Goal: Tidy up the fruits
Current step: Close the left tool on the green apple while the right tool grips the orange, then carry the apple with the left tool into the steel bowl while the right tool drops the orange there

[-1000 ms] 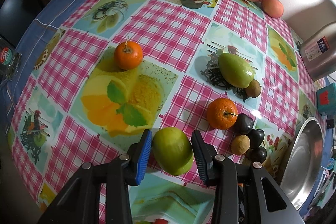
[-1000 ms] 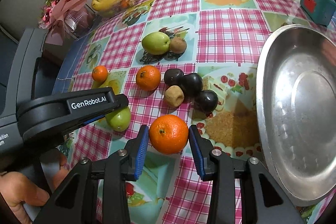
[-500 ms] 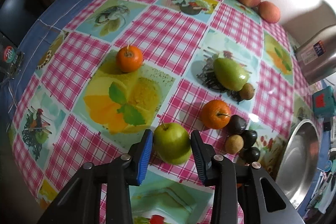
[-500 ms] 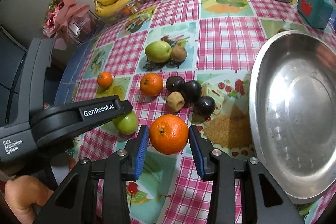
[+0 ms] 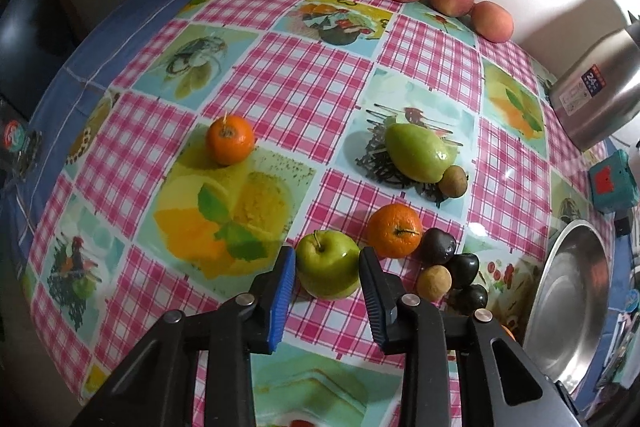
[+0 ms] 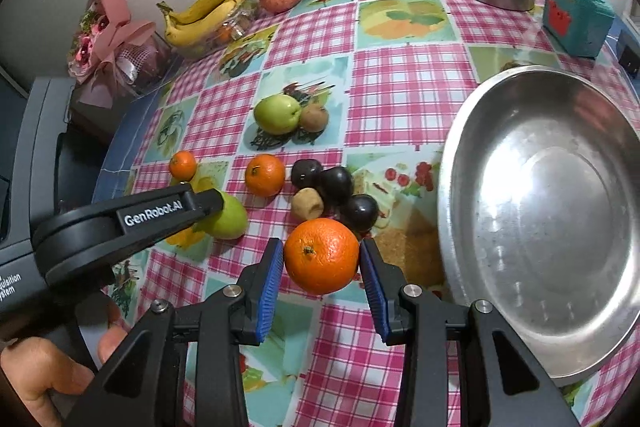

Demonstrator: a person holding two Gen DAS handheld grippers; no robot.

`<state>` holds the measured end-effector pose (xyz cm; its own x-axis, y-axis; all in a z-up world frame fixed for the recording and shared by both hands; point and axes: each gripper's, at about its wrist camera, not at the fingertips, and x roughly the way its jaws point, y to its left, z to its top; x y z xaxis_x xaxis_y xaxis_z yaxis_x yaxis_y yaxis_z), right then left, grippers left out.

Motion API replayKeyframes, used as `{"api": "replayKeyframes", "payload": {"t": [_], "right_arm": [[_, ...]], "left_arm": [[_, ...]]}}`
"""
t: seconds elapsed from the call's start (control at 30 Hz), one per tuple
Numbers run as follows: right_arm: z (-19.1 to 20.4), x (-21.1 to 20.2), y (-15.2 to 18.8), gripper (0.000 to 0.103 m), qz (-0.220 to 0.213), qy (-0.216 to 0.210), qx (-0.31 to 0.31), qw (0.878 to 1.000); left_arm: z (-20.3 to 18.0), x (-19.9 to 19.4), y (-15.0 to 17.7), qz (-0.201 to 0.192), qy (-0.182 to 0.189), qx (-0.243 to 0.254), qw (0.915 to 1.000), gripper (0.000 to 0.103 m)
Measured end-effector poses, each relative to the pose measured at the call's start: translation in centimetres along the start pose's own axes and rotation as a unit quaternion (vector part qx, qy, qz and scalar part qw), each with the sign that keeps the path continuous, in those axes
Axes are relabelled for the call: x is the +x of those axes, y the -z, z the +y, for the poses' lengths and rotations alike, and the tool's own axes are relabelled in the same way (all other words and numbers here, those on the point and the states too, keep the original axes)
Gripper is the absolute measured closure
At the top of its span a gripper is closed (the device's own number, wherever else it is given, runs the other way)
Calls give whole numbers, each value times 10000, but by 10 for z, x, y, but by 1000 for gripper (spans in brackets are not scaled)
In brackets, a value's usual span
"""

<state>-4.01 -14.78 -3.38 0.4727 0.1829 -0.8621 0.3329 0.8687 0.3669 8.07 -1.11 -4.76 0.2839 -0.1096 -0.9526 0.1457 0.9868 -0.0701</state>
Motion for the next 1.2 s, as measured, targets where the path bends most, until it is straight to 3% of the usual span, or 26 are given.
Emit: {"api": "replayKeyframes", "payload": {"t": [0.53,0.67,0.8,1.2], "right_arm": [[0,1,3,63,-53,534,-44,9985],[4,3,2,63,-66,683,-115,9976],[8,4,1,62,-85,804,-196,9965],[18,8,-4,62,-133,1050,-276,9940]], "left_arm": [[-4,17,-12,-319,91,225,9992,67],[2,19,-16,-266,271,92,9992,66],[14,33,-15,123,809,-333,9961,59],[34,30,-8,429,978,-737,9915,61]]}}
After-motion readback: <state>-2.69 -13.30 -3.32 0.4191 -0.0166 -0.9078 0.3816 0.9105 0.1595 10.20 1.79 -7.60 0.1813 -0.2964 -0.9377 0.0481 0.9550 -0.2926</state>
